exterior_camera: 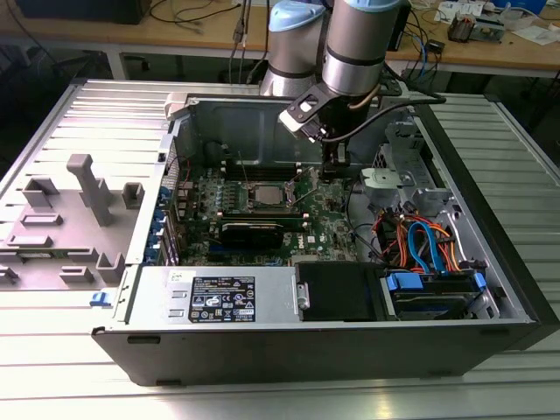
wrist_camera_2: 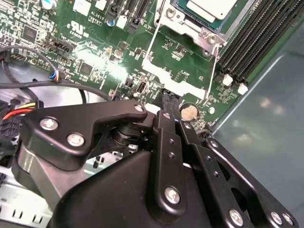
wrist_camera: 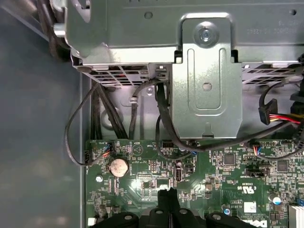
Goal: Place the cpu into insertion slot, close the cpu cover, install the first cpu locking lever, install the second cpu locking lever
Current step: 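Close the cpu cover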
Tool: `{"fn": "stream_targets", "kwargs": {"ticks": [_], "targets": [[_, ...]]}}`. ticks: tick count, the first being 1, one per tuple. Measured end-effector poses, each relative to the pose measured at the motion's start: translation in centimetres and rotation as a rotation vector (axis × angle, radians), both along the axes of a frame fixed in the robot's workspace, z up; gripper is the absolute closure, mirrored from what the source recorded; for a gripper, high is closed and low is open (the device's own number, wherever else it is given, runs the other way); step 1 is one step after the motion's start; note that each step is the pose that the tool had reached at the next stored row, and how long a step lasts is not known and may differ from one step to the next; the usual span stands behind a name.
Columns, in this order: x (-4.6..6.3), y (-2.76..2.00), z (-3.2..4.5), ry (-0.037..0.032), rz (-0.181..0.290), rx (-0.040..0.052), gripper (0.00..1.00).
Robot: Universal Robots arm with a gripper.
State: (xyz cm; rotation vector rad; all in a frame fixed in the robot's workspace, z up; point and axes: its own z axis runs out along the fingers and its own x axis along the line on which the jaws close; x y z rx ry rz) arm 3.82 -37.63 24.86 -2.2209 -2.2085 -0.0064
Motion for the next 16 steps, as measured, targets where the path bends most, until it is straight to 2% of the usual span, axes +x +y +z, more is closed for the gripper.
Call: {"fn": "stream_targets", "kwargs": {"ticks": [9, 16], "targets": [[-1.1, 0.00, -0.17, 0.0001, 0.026, 0.0003, 0.89], [-1.2, 0.00, -0.17, 0.0000, 0.027, 0.0004, 0.89]]}}
